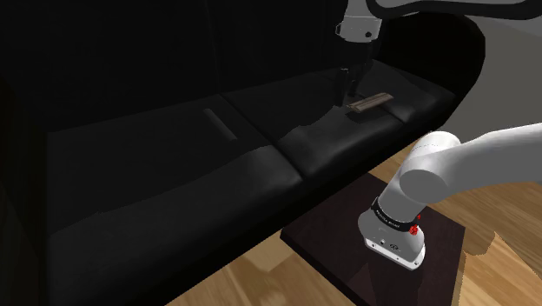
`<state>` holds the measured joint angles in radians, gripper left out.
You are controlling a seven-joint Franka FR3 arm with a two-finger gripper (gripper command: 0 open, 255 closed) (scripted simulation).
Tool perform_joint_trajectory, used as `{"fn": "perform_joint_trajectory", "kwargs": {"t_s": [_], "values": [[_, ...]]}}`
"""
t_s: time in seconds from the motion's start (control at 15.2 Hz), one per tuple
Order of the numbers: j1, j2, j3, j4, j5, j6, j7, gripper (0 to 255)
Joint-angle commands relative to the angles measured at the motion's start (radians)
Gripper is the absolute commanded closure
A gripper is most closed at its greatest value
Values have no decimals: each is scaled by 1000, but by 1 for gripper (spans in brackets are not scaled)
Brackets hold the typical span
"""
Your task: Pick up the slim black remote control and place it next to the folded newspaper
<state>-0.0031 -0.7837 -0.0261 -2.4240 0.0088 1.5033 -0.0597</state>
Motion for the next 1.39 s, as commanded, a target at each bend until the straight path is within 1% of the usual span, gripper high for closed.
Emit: {"fn": "perform_joint_trajectory", "kwargs": {"t_s": [0.0, 0.33, 0.66, 0.99, 1.32], "values": [[0, 0, 0, 0, 0, 0, 0, 0], [23, 151, 86, 72, 72, 67, 125, 0], [39, 320, 161, 177, 118, 123, 245, 0], [52, 503, 224, 313, 135, 163, 363, 0], [69, 697, 273, 483, 126, 180, 482, 0]]}}
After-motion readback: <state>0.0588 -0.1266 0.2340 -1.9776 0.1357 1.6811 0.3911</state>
